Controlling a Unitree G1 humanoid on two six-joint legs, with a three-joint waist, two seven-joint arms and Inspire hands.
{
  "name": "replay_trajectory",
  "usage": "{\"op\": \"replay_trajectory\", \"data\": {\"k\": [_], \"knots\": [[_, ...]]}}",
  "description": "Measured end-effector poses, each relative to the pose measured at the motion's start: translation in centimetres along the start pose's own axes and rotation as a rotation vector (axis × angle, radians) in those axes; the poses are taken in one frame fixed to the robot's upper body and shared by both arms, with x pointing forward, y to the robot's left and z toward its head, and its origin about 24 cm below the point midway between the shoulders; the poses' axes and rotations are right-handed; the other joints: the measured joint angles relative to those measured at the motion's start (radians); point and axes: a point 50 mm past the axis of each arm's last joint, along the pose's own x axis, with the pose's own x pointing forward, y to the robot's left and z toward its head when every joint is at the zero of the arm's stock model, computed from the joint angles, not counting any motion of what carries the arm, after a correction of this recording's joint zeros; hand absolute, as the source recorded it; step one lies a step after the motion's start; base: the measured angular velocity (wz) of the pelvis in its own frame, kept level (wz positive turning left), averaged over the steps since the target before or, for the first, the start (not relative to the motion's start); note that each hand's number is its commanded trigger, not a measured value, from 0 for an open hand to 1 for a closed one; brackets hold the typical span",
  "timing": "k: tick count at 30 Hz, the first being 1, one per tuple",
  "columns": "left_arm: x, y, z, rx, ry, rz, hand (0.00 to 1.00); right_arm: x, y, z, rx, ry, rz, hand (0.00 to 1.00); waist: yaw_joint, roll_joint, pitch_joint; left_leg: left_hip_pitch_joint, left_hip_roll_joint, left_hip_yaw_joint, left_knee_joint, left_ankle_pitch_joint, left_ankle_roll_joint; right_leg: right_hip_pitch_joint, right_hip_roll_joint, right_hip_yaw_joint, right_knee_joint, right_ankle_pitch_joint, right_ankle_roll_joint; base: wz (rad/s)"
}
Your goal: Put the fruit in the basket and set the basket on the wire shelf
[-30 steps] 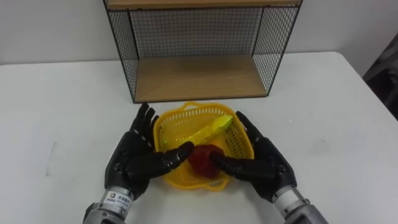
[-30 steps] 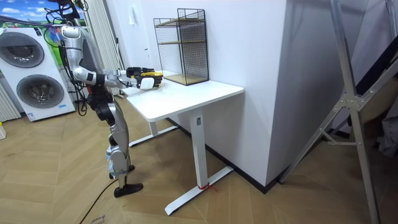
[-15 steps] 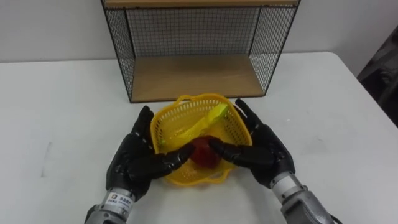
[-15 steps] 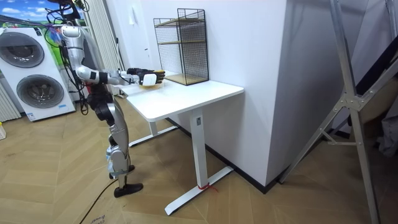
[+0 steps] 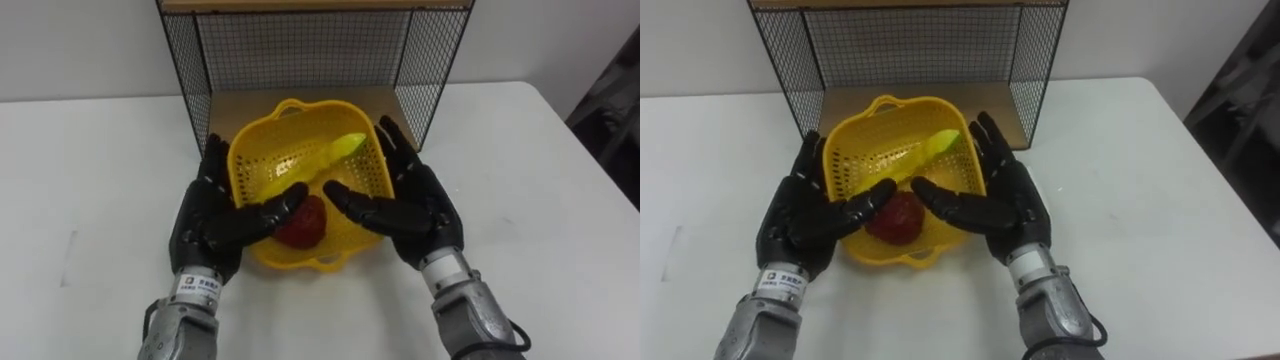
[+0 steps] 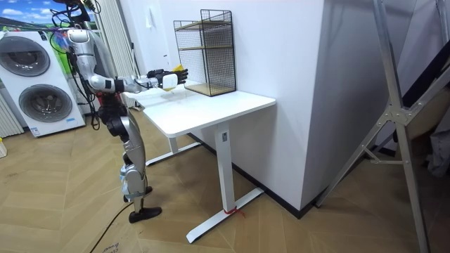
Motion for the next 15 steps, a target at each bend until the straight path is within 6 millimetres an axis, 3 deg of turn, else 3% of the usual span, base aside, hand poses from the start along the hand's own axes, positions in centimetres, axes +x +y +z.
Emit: {"op": "replay_trajectory", "data": {"k": [8,15], "knots": [[0.6,-0.4,0.4,-0.01,-0.022,0.026,0.0,0.1,0.4,0.2,0.003,-0.012,-0.006,0.0,-0.006,0.0,-0.0003,-0.001,0.001,0.003,0.001,0.0,0.0,-0.002,0.0,0.001,0.001,0.0,0.0,0.0],[1.4,-2.1,2.4,-0.039,-0.122,-0.011,0.0,0.3,1.3,1.8,0.009,-0.104,0.018,0.0,-0.006,0.0,-0.0007,0.001,0.003,0.003,0.001,0.0,0.0,0.0,0.003,0.001,0.001,0.0,0.0,0.0]]}}
